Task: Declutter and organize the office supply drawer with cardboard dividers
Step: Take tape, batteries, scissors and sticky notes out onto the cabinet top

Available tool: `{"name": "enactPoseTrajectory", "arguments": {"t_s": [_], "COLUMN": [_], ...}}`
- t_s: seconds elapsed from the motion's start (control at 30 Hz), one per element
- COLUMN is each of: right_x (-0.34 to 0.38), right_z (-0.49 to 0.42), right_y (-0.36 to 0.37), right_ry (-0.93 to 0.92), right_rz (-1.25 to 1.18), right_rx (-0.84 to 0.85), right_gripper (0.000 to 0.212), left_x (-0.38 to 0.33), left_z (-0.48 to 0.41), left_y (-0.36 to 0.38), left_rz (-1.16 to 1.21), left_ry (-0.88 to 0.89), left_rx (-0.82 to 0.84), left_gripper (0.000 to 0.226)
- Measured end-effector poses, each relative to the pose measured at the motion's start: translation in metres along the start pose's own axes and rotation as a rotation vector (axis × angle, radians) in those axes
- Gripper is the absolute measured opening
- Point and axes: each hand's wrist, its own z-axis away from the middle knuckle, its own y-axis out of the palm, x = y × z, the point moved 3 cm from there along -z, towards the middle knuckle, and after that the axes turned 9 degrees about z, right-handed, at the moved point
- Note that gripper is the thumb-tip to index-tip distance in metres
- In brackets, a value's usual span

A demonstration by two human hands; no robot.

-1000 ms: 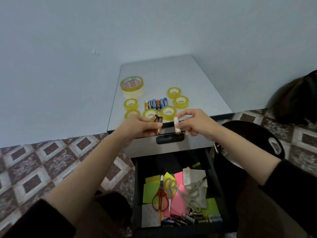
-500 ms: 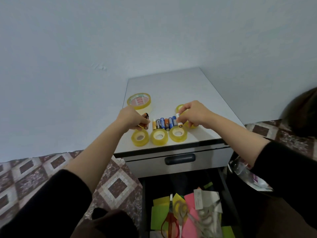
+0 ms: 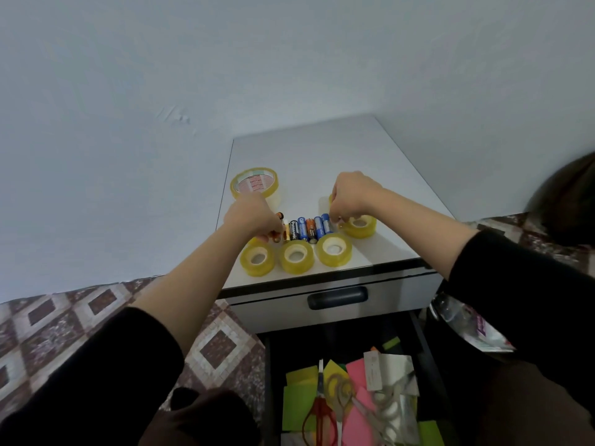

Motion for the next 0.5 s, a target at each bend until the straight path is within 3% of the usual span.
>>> {"name": "enactPoseTrajectory", "arguments": {"t_s": [0.5], "right_x": [0.013], "right_z": [0.001], "right_y": [0.003], "right_ry": [0.000], "right_rz": [0.108], "right_rx": [-0.009], "right_gripper": [0.023], "left_x": [0.000], "left_z": [0.003], "left_y": [0.002], "left_rz": [-0.061], "left_ry": [0.008], "left_rx": [0.023], "left_gripper": [0.027]}}
